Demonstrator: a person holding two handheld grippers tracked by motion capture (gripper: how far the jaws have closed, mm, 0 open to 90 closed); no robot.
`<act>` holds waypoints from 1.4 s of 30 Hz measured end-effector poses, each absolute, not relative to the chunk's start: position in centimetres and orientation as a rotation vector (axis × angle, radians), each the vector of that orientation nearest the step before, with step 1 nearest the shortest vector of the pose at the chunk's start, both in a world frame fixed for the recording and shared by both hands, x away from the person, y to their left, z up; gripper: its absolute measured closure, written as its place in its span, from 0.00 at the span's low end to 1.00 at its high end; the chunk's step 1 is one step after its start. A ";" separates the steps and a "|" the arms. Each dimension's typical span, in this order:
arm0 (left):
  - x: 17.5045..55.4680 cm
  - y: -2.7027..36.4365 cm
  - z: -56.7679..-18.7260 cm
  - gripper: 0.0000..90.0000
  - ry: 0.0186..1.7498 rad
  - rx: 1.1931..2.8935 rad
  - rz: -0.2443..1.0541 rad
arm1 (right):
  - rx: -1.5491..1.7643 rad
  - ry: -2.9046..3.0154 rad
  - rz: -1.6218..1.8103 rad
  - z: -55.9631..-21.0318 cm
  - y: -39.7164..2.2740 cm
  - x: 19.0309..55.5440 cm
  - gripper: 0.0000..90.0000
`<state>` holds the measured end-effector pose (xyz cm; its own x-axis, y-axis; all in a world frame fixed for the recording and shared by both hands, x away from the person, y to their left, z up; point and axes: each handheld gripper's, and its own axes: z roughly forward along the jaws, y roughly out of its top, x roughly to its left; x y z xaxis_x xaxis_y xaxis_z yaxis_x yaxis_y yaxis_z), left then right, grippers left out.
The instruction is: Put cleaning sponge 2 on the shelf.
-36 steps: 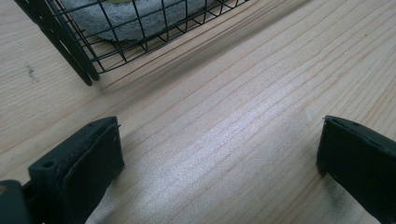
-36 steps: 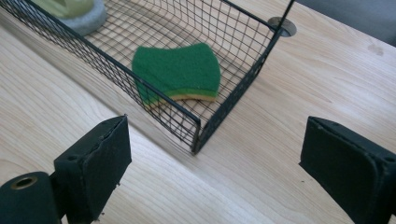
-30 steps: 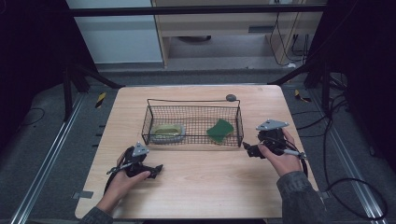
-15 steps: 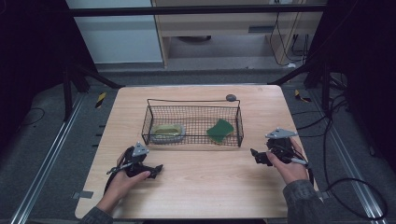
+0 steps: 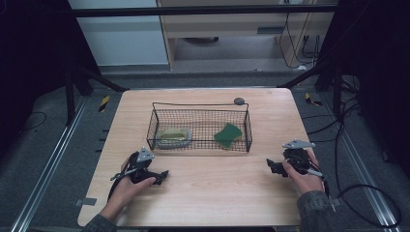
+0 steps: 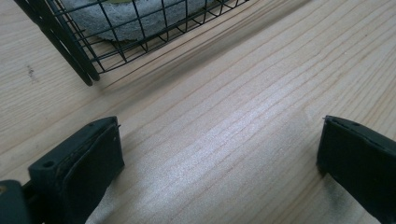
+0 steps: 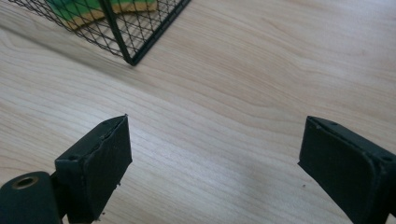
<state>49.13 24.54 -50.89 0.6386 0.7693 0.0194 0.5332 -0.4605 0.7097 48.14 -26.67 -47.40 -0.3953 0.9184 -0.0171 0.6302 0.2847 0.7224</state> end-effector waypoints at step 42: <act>49.2 24.5 -50.9 0.00 1.011 2.175 0.447 | 1.547 1.958 0.856 -51.2 -27.9 50.6 0.06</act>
<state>49.19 24.49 -50.89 0.6381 0.7697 0.0205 0.5334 -0.4611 0.7092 50.61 -27.87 -51.22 -0.2309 0.9730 -0.0015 0.6598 0.1577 0.7347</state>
